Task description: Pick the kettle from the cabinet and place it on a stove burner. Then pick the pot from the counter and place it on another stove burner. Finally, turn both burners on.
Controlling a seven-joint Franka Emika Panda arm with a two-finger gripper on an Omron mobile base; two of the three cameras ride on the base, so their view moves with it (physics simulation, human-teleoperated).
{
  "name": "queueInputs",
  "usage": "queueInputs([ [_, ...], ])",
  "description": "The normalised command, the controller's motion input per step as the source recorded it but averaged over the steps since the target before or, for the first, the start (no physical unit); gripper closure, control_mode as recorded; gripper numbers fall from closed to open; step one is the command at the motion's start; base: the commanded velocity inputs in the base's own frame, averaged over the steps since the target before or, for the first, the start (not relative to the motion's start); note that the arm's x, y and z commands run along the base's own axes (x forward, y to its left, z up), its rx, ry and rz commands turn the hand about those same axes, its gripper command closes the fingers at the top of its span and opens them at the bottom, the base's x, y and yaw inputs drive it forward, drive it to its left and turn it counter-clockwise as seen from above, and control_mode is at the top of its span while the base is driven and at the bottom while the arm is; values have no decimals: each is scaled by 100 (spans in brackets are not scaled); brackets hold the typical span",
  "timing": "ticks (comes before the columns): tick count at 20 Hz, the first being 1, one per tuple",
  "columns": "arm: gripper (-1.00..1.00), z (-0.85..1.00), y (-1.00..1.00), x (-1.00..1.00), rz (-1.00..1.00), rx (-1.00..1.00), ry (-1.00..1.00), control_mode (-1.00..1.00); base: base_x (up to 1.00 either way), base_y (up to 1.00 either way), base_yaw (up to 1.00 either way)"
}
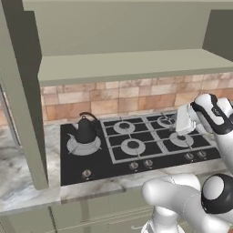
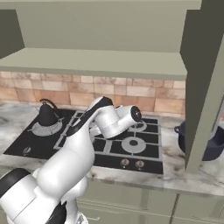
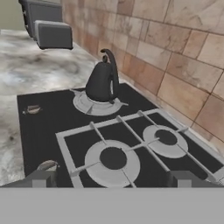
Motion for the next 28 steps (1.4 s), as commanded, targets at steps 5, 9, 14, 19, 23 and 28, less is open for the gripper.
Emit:
queueInputs([
  [5, -100, 0, 0, 0, 0, 0, 0, 100, 0, -33, -2],
  [9, -100, 0, 0, 0, 0, 0, 0, 100, 0, -29, -2],
  [14, -100, 0, 0, 0, 0, 0, 0, 100, 0, -31, -1],
  [19, -100, 0, 0, 0, 0, 0, 0, 100, 0, -35, 0],
  [23, -100, 0, 0, 0, 0, 0, 0, 100, 0, -31, 0],
  [28, -100, 0, 0, 0, 0, 0, 0, 100, 0, -10, 0],
])
